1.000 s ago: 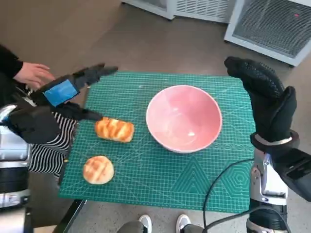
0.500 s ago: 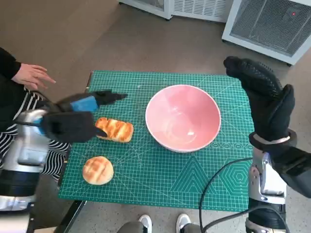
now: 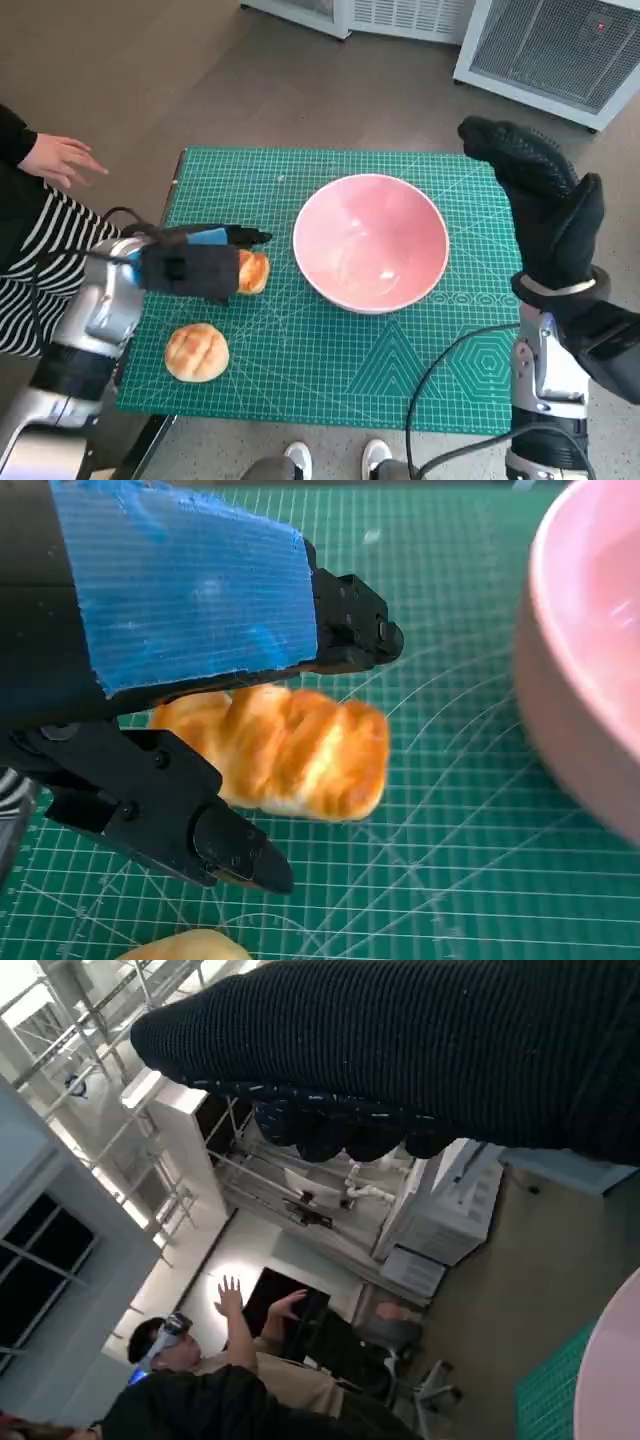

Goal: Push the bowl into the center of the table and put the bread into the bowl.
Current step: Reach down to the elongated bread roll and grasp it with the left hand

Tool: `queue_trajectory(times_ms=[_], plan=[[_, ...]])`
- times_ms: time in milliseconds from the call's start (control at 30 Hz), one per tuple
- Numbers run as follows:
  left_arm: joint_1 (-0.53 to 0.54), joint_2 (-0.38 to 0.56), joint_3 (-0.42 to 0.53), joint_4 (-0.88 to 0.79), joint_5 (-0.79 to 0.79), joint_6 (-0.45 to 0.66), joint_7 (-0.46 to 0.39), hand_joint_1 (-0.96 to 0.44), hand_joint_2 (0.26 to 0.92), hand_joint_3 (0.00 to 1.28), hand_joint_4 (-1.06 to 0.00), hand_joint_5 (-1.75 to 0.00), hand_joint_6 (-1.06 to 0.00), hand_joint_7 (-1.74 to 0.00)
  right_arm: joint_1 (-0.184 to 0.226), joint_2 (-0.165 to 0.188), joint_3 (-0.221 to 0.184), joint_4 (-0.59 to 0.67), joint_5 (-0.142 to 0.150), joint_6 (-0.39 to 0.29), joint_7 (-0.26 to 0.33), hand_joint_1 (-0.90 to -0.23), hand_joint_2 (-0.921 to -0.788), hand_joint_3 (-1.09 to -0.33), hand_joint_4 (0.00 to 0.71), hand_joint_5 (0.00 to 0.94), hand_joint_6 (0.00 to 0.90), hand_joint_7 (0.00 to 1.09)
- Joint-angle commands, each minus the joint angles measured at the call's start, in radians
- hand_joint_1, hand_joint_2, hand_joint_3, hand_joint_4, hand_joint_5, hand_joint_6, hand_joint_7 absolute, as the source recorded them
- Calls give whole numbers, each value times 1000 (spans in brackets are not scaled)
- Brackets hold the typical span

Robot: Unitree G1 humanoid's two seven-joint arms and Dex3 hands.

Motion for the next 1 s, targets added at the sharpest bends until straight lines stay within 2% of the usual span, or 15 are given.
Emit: queue_trajectory(times_ms=[33,467,533,600,633,667,700,733,767,800,833,867,1000], plan=[[-36,-24,-38,75,47,-14,43,-12,717,0,-37,-11,-215,-4,17,-9,0,8,7,6,12,-713,-921,-632,165,5,59,485],[-114,-89,-132,329,137,-46,118,-104,719,1,-154,-31,-256,-17,26,-15,-5,-6,5,12,9,-713,-921,-631,166,4,57,476],[-119,-87,-135,336,142,-45,123,-94,721,2,-190,-35,-295,-30,27,-15,-5,-6,6,13,9,-714,-921,-631,166,4,56,475],[-119,-82,-136,332,147,-49,138,-67,735,8,-269,-37,-408,-64,28,-15,-5,-7,7,14,8,-714,-921,-631,166,4,57,474],[-119,-79,-136,329,150,-53,146,-47,748,14,-338,-54,-489,-96,28,-15,-5,-7,7,15,8,-714,-921,-630,165,3,57,473],[-115,-73,-132,319,150,-62,160,-40,753,15,-366,-54,-519,-106,29,-15,-5,-8,6,15,8,-714,-921,-630,165,3,57,473],[-112,-68,-128,311,151,-68,171,-17,773,19,-486,-72,-602,-173,29,-15,-5,-9,6,16,7,-714,-921,-630,165,3,57,472],[-103,-56,-116,288,147,-83,189,-8,781,20,-533,-72,-624,-211,30,-15,-4,-10,5,17,6,-714,-921,-630,165,3,57,472],[-97,-48,-108,271,144,-93,202,-6,809,20,-573,-258,-635,-410,31,-15,-4,-11,4,17,5,-714,-921,-630,165,3,57,472],[-87,-36,-94,245,136,-106,214,-4,849,41,-608,-556,-628,-721,31,-15,-4,-12,4,19,5,-714,-921,-630,165,3,58,471],[-81,-28,-84,226,129,-115,222,-2,875,39,-661,-747,-629,-884,31,-15,-4,-13,4,20,4,-713,-921,-630,165,3,58,471],[-71,-17,-65,195,116,-123,225,0,891,37,-694,-869,-630,-989,30,-14,-4,-12,4,20,4,-713,-921,-630,165,3,58,470],[-27,22,13,50,51,-138,214,2,905,34,-751,-1053,-656,-1067,30,-14,-5,-11,3,22,3,-710,-921,-630,165,2,59,469]])
